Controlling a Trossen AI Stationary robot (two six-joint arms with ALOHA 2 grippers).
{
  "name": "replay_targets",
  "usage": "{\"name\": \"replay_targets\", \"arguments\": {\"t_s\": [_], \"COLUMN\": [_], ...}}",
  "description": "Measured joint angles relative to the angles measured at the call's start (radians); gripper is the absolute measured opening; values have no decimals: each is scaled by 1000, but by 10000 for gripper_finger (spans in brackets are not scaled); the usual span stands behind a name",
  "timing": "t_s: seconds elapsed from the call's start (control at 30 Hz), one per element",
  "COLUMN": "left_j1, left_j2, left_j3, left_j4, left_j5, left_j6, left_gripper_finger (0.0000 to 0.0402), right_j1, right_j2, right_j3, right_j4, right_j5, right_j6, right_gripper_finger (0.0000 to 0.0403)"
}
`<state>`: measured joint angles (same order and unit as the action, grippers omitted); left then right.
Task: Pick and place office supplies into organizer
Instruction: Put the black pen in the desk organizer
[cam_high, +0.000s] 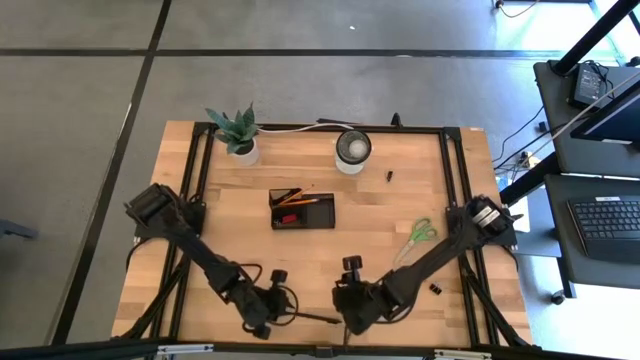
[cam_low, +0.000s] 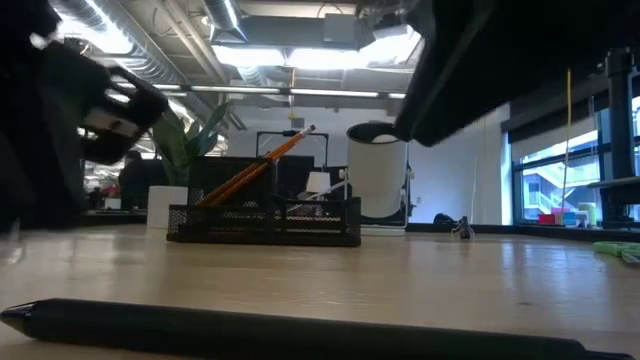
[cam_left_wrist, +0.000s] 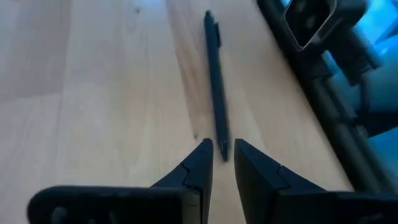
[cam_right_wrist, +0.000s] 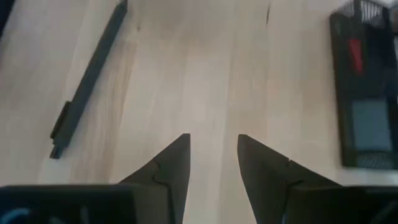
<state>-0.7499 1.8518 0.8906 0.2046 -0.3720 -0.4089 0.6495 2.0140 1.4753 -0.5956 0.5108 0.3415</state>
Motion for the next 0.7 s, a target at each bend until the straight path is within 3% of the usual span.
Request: {"name": "replay_targets", "arguments": {"t_s": [0.23,0.47,0.7], "left_j1": [-19,-6,-5], "left_j2": [-20,-20,10], "left_j3": [3,3,3], "left_j4": [0,-21,-20], "left_j5": [53,7,6], "left_j6": [-23,-6,12], "left_gripper_finger": [83,126,117], "right_j1": [64,98,116], "right_j2": [0,0,0], "right_j3": [-97,-139,-134], "right_j4": [163,269,276], "right_j5": [97,122,121], "right_j6": [102,155,217], "right_gripper_finger": [135,135,135]}}
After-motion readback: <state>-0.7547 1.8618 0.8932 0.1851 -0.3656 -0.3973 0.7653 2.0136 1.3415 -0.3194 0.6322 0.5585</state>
